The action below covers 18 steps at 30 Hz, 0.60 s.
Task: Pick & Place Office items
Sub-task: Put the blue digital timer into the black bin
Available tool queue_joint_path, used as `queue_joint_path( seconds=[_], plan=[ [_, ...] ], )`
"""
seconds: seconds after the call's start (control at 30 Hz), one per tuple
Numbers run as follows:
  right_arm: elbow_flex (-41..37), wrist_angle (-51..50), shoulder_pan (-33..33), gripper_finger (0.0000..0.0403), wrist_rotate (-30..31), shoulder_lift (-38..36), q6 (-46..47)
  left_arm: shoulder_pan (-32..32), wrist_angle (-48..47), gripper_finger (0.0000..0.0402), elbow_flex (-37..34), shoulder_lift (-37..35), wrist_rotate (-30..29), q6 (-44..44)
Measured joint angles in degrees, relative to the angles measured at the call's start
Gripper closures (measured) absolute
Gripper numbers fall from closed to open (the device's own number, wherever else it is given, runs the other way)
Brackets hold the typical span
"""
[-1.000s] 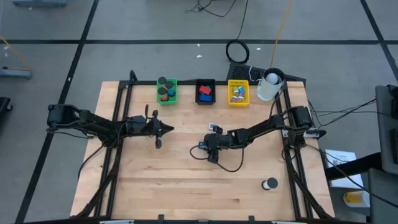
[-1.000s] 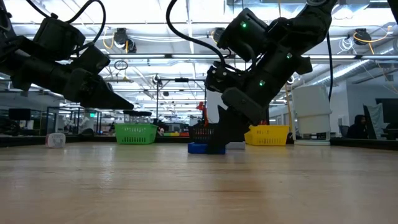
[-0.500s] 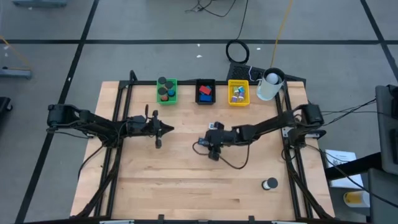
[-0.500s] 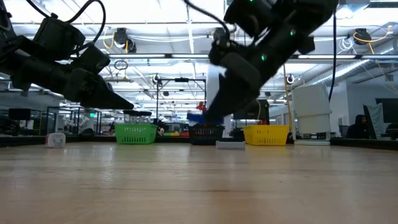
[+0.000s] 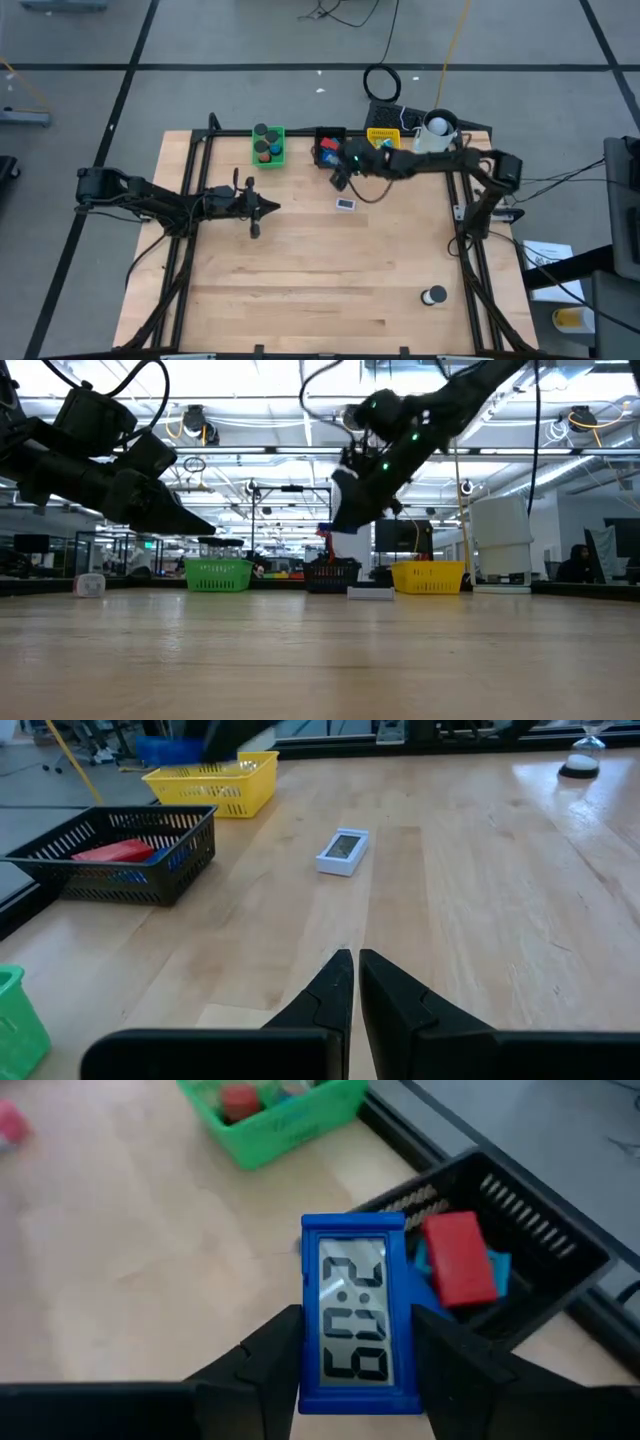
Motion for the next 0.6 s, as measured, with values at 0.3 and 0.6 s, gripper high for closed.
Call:
queue_joint_path(
  seconds=[0.3, 0.6],
  plan=[
    [7.43, -0.77, -9.43, 0.0239, -8.78, 9.97, -4.49, -0.20, -0.27, 0.0371, 0.02, 0.00, -0.01, -0.04],
    [7.99, -0.88, -11.01, 0.0241, -15.10, 11.76, -5.69, -0.22, -0.26, 0.0371, 0.02, 0.00, 0.01, 0.20]
  ],
)
